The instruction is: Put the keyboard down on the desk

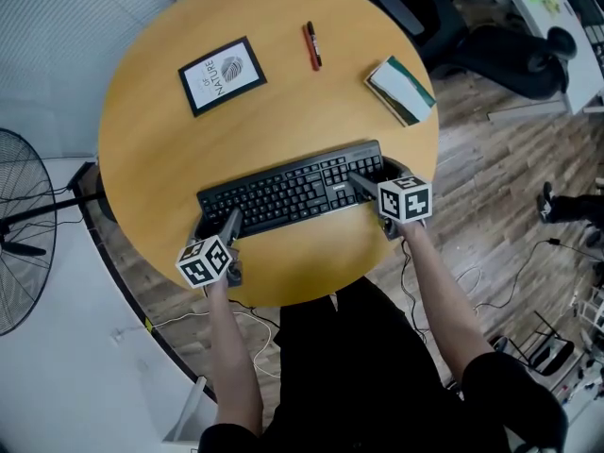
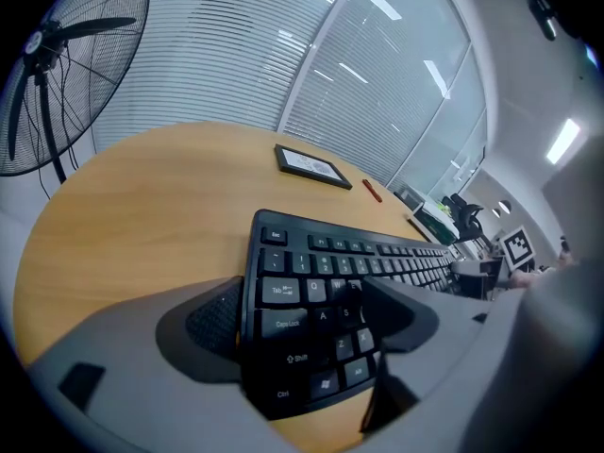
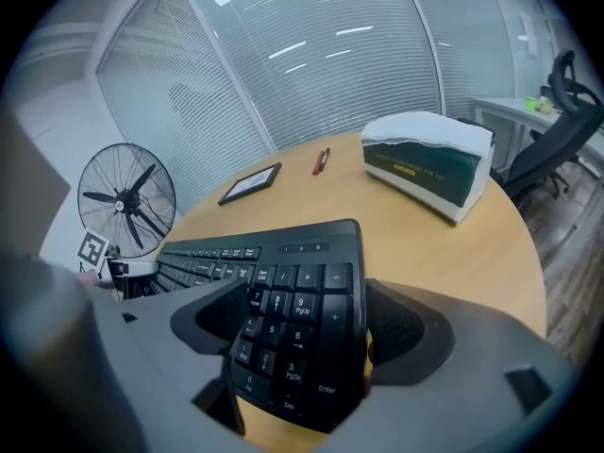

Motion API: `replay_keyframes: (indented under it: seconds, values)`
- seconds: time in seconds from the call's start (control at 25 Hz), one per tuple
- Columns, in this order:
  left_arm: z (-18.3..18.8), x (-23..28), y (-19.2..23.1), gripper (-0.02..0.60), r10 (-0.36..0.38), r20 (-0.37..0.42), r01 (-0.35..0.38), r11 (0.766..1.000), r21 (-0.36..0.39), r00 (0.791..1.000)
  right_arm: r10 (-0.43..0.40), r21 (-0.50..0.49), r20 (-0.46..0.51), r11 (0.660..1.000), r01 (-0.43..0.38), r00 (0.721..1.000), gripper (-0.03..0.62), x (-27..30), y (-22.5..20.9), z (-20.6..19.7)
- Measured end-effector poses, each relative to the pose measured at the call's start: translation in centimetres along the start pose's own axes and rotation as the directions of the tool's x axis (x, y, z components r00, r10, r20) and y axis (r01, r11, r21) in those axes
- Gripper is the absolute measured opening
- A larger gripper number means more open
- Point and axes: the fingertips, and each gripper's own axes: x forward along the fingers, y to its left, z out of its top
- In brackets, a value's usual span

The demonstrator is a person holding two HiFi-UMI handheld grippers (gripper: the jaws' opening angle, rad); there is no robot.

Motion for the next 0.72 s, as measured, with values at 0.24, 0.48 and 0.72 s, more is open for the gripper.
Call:
replay_keyframes:
  seconds: [0.24,0.48,0.72]
  values:
    - [-0.25,0.30,0.08,0.377,0.006,-0.011,-0.006,1.000,0.003,1.000,-0.010,0.007,0.003,1.000,0.010,1.000,0.391,0.27,-0.31,-0.42]
    - [-0.39,0.58,0.11,0.377,0.011,-0.013,-0.011,1.000,0.004,1.000,-0.016,0.009,0.006,1.000,0.016,1.000,0.391,0.45,-0.49,-0.62]
    - [-0.40,0.66,0.19,0.377,0.018,-0.023,-0.018,1.000,0.009,1.000,-0.021,0.019,0.001,1.000,0.021,1.000,0.391,0.64,-0.59,-0.96]
